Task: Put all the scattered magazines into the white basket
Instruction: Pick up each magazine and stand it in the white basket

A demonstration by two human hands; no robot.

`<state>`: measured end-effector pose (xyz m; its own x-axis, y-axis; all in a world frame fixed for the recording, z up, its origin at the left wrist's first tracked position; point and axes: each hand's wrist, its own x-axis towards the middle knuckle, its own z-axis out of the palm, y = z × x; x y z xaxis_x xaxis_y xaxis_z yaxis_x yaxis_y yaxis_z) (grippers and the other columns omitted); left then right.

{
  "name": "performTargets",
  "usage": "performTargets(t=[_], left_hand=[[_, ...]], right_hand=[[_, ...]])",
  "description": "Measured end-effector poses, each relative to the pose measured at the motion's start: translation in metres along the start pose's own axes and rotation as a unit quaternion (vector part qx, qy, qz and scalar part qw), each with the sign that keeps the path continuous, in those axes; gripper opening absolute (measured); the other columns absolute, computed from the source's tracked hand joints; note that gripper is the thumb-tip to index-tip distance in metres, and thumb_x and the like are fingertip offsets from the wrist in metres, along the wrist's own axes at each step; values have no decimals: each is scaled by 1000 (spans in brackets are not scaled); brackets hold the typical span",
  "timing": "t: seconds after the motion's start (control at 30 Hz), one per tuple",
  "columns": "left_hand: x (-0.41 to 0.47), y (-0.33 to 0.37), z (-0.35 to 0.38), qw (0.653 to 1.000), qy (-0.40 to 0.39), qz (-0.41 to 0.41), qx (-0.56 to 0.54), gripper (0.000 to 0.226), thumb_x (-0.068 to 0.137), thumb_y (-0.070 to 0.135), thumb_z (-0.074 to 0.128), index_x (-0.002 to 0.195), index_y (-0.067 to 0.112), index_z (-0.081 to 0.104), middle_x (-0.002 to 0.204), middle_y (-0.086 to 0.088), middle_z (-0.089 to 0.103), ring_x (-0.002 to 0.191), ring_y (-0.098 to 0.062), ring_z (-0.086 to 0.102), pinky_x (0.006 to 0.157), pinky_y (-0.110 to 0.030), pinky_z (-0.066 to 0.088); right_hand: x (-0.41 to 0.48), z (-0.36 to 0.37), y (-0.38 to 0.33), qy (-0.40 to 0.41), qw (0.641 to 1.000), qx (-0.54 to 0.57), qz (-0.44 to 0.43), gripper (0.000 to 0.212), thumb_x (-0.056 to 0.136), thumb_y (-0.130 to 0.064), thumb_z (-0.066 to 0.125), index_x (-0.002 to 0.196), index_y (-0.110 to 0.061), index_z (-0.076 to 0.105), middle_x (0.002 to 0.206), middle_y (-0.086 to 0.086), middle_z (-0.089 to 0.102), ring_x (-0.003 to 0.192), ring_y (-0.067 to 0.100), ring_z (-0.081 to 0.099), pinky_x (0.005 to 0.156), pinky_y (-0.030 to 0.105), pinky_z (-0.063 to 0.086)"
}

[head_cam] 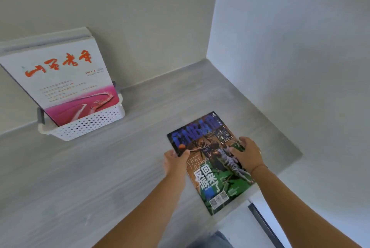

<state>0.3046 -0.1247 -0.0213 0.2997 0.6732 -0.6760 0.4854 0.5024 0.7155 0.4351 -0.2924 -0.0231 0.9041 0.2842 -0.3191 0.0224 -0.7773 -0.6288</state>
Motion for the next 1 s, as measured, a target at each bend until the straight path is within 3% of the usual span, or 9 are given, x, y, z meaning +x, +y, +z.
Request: performTargets(t=[0.1,0.2,0.3,0.43,0.6,0.73,0.8,0.87,1.0], left_hand=[[-1,2,4,998,-5,-35,-57,31,78,21,73,77,15,43,74,-3,58,58,-14,57,39,-22,42],[2,6,4,993,-31,-64,-91,27,76,26,75,76,9,55,84,-13,68,70,-25,66,66,-39,58],[3,9,4,988,-72,-69,-120,21,78,22,73,86,6,61,96,-18,68,86,-32,66,89,-45,53],[-13,0,14,985,-156,-28,-65,27,84,7,64,111,11,60,102,-13,68,88,-27,64,73,-37,52],[-29,12,12,970,-230,31,-75,24,86,-6,55,98,11,65,96,-16,65,87,-27,58,84,-40,48],[-35,44,-2,949,-298,75,-74,20,87,-5,54,97,9,64,77,-6,73,67,-16,68,62,-26,56],[-36,65,-14,949,-293,105,-55,19,87,-4,54,97,9,64,62,0,71,51,-8,63,47,-18,51],[-32,85,-31,953,-262,151,-20,18,90,-1,53,94,12,63,48,8,65,36,0,52,37,-11,41],[-15,119,-89,949,-177,243,93,14,92,13,54,93,22,66,50,8,51,44,-5,42,46,-19,41]], right_hand=[[-3,-3,7,-14,1000,4,1,59,82,-30,65,133,-13,42,134,12,49,123,28,46,106,44,38],[-3,-4,9,-29,1000,8,3,62,81,-30,67,135,-13,41,134,12,48,121,27,48,103,40,38],[-3,-6,10,-41,999,17,2,64,80,-33,68,135,-14,40,136,13,45,125,29,45,108,44,37],[-3,-9,12,-63,997,37,9,68,79,-36,68,136,-14,38,138,15,44,126,31,44,108,48,36],[3,-18,17,-77,987,138,20,68,80,-32,69,136,-13,36,136,13,46,124,31,46,106,43,38],[13,-31,7,-85,959,271,11,21,82,-14,67,101,-10,58,107,9,64,109,31,57,101,43,42],[14,-36,-6,-109,944,312,12,9,86,-8,62,94,-10,65,96,7,67,102,30,58,96,44,43],[12,-34,-28,-133,938,320,-2,13,88,-5,57,93,-12,67,94,3,68,97,24,59,89,41,45],[11,-17,-88,-159,938,295,-94,15,87,-2,58,92,-12,68,72,-15,71,72,-1,63,70,22,44]])
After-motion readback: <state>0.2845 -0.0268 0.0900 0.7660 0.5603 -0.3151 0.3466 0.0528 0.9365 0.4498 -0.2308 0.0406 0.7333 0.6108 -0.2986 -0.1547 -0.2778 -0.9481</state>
